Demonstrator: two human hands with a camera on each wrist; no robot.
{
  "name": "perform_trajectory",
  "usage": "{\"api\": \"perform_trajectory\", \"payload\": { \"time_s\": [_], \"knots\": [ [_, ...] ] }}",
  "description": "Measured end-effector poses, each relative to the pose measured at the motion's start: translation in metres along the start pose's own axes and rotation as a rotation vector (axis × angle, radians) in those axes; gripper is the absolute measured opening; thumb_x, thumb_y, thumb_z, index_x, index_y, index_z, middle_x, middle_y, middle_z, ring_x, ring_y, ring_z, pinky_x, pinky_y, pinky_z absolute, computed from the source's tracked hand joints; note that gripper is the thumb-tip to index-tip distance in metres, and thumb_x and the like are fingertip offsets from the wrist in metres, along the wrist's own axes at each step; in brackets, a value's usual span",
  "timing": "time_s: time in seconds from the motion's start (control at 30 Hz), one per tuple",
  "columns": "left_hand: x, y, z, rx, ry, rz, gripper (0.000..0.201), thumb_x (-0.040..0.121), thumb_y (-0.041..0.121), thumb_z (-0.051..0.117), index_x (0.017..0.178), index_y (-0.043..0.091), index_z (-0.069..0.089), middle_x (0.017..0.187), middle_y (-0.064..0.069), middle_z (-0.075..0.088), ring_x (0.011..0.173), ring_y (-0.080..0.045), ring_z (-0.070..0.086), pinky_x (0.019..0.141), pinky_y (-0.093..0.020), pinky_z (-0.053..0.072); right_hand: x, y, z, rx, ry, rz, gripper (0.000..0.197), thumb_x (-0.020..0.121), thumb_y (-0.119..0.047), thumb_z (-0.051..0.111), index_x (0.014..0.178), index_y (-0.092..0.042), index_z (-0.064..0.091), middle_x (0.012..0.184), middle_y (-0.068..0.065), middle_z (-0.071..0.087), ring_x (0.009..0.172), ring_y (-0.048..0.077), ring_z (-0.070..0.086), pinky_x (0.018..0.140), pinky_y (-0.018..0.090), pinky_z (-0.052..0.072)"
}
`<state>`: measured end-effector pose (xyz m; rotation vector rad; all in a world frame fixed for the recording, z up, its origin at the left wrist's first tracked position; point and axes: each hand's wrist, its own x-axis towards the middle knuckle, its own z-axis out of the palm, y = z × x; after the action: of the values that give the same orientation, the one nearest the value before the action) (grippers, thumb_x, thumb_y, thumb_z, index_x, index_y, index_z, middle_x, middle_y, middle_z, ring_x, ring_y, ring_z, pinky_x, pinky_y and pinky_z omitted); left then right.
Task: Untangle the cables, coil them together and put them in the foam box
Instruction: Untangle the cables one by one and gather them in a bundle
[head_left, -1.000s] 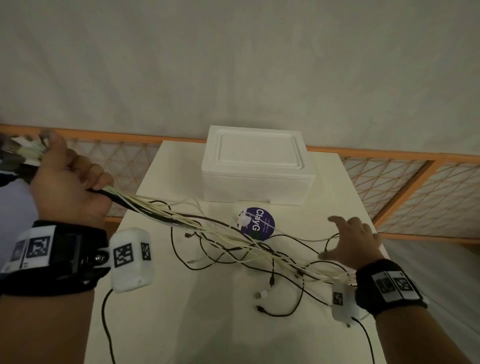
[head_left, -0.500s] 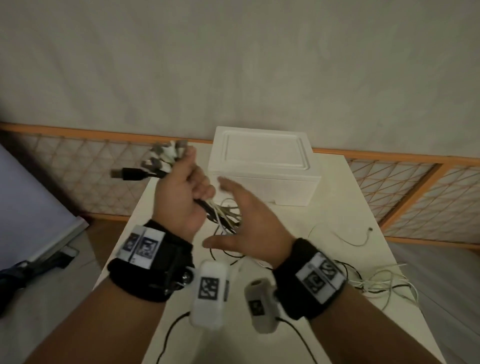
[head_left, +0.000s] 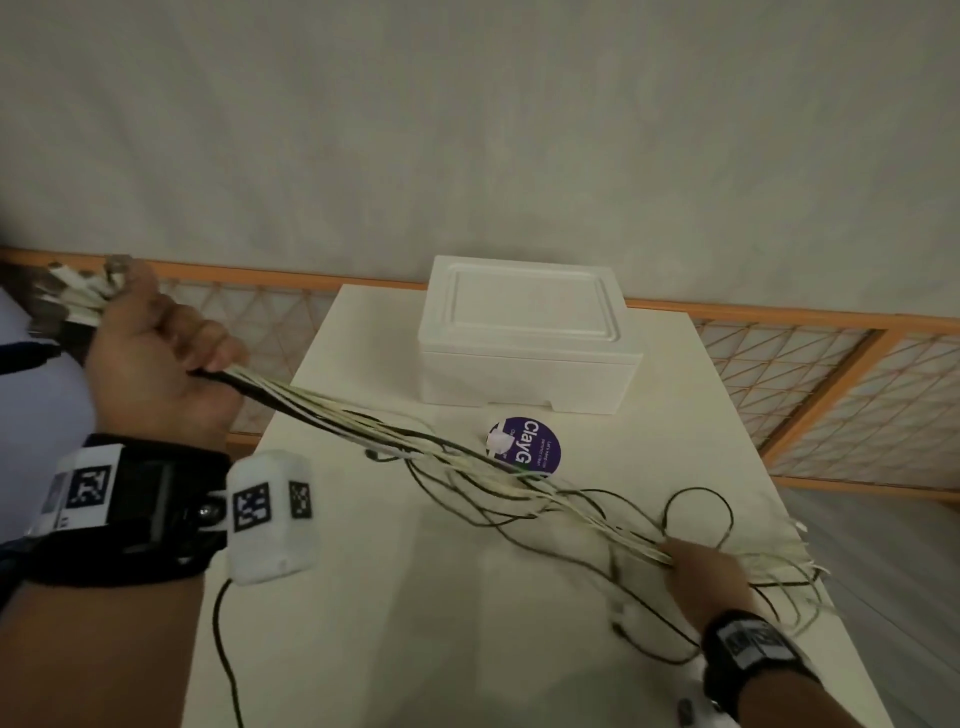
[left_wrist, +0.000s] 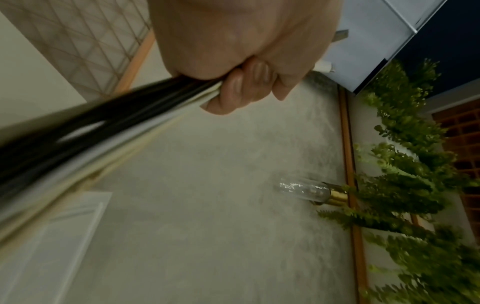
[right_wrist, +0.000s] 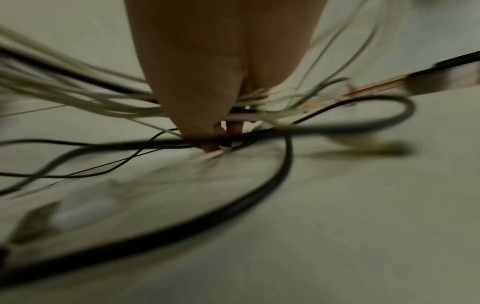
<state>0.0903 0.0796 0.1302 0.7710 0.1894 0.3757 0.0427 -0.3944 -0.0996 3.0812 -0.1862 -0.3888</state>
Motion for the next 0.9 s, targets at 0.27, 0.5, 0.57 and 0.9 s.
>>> {"api": "perform_trajectory", "payload": {
  "time_s": [0.27,0.5,0.57,0.9],
  "knots": [
    [0.003,-0.017,-0.003,-0.049,0.114,-0.046,0.048,0.091,0.043,0.057,0.053,0.024,0.033,0.044,0.007,0.025,0.036,-0.010,0.020,0.037,-0.018,0.020,0.006,0.043,-0.033,-0.152,-0.278,0.130,0.039,0.079,-0.042,0.060,0.116,-0.035,0.053,0.122,-0.010,0.058,0.113,0.015,0.053,0.107,0.044,0.031],
    [-0.028,-0.036,0.030,-0.070,0.004,-0.159,0.050,0.092,0.044,0.053,0.050,0.024,0.036,0.043,0.007,0.027,0.034,-0.008,0.022,0.037,-0.017,0.018,0.002,-0.063,-0.108,0.582,0.131,-0.387,0.072,0.070,-0.064,0.069,0.130,-0.031,0.050,0.134,-0.009,0.051,0.124,0.005,0.044,0.106,0.022,0.032],
    [-0.041,-0.047,0.041,-0.076,-0.082,-0.170,0.047,0.091,0.042,0.054,0.049,0.024,0.039,0.042,0.008,0.027,0.033,-0.007,0.023,0.037,-0.016,0.018,-0.022,-0.119,-0.125,0.944,0.234,-0.596,0.054,0.079,-0.066,0.051,0.119,-0.030,0.056,0.121,-0.012,0.058,0.114,-0.004,0.050,0.098,0.014,0.037],
    [-0.050,-0.036,0.043,0.026,-0.166,-0.107,0.041,0.083,0.042,0.057,0.051,0.023,0.040,0.040,0.009,0.027,0.031,-0.007,0.022,0.034,-0.017,0.021,-0.011,-0.168,-0.071,0.800,-0.414,-0.442,0.049,0.097,-0.055,0.031,0.136,-0.027,0.043,0.116,0.000,0.057,0.109,0.023,0.056,0.091,0.032,0.041]
  ]
}}
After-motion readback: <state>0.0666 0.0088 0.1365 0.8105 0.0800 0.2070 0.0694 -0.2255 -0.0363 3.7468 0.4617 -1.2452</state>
